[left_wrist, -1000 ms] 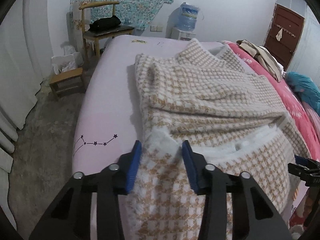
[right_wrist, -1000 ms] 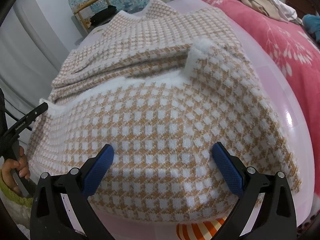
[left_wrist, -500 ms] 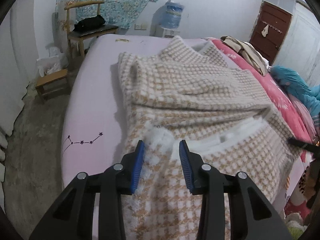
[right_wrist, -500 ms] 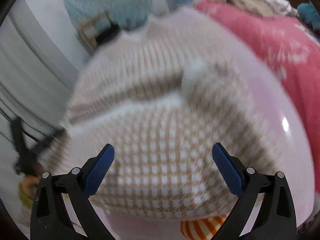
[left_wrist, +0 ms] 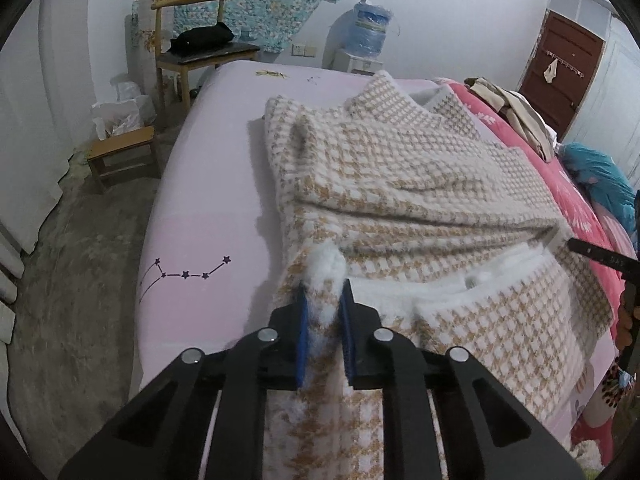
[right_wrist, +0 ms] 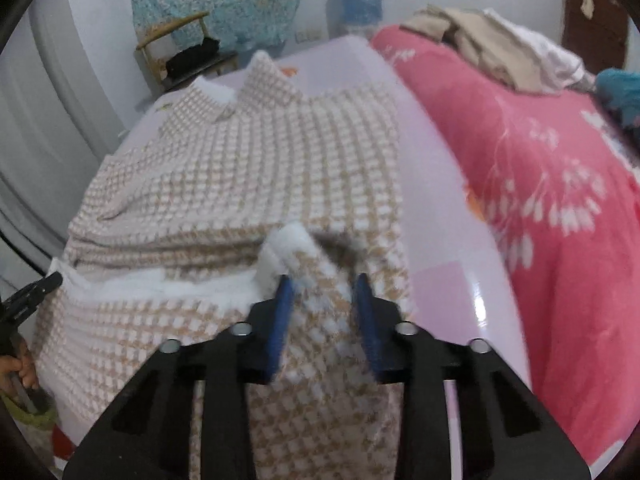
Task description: Fold large clothes
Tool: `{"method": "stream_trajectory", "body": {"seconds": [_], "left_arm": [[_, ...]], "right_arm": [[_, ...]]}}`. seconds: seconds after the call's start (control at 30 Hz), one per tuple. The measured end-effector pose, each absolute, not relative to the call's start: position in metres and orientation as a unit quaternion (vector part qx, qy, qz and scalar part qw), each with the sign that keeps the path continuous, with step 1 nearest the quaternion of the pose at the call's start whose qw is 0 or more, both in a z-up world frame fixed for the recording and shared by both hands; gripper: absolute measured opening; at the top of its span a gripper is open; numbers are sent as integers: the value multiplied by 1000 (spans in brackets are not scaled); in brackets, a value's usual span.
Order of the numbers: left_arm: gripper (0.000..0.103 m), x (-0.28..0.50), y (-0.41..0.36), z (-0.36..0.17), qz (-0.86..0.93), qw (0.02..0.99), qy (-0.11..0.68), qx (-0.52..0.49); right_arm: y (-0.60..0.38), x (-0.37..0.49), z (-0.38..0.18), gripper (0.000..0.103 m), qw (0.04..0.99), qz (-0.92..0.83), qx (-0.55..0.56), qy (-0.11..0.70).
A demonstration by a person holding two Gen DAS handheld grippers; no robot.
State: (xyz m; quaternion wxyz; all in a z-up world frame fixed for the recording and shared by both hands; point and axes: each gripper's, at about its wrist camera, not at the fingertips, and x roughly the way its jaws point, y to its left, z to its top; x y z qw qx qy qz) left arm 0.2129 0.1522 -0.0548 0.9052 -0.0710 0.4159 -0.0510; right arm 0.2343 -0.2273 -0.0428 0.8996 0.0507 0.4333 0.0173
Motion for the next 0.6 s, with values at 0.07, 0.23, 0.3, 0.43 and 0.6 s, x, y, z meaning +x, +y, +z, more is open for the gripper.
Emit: {"method": "stream_trajectory", "body": {"seconds": [0.07, 0.23, 0.3, 0.43, 0.6], "left_arm": [[12, 210, 152, -51, -52, 909, 407, -68], [12, 205, 150, -44, -55, 917, 391, -56], [11, 204, 150, -42, -56, 919, 387, -58], [11, 201, 150, -36, -55, 923, 377, -60], [11, 200, 149, -16, -62, 932, 351, -60]], "right_arm": [[-227, 230, -43, 18, 899, 22, 42, 435], [-222, 224, -40, 10, 900, 34, 17, 435], [-222, 223, -37, 7, 902, 32, 13, 429], [-228, 214, -22, 6, 913, 21, 31, 407], [-242, 194, 1, 6, 927, 6, 58, 371]]}}
